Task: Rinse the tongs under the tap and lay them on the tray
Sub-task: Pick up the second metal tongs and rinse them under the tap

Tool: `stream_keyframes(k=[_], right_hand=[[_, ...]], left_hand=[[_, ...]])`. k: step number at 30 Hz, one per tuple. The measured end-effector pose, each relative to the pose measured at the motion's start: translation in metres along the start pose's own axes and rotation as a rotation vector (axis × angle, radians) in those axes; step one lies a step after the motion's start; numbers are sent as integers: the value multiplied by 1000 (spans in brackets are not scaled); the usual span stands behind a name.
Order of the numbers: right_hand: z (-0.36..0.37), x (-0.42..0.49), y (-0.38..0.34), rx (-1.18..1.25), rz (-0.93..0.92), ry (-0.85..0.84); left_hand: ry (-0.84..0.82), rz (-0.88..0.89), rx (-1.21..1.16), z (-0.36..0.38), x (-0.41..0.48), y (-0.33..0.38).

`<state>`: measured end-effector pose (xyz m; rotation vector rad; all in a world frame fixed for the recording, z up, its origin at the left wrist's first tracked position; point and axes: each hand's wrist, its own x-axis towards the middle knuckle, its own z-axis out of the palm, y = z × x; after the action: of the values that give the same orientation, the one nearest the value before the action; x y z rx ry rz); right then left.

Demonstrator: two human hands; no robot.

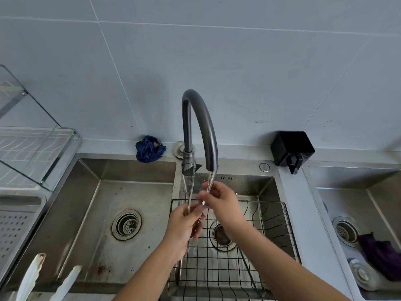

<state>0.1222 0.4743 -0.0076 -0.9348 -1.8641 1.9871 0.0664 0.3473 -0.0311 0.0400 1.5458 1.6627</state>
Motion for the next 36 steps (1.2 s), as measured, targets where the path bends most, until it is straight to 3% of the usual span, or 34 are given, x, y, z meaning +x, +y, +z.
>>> stream_keyframes(k=[3, 7, 9, 12, 16, 20, 24, 27, 29, 32, 36], right_hand=[[5, 3, 5, -185, -11, 87], [1, 21, -12, -185, -11, 214], [0, 22, -15, -69, 22, 278], [-1, 15, -15, 143, 55, 109], [-6, 6, -17, 148, 83, -225], [-9, 7, -25, 23, -2, -173], [-7, 7, -21, 376, 36, -276], [-15, 4, -15, 537, 87, -345], [-16, 5, -11, 509, 99, -264], [-12, 7, -12, 245, 11, -90], [-15, 22, -30, 187, -42, 188]], left_hand=[[129, 154, 175, 7, 3, -4], [225, 332, 405, 11, 6, -7], [196, 315, 419, 10, 9, -4], [129, 138, 254, 5, 13, 2], [-52, -70, 195, -12, 17, 8], [-121, -36, 291, -3, 13, 13], [-51, 96, 244, 12, 16, 16], [-129, -16, 95, 7, 13, 17], [-225, -118, 121, 2, 8, 16], [-389, -217, 115, 0, 4, 10], [-460, -204, 20, 2, -5, 4]])
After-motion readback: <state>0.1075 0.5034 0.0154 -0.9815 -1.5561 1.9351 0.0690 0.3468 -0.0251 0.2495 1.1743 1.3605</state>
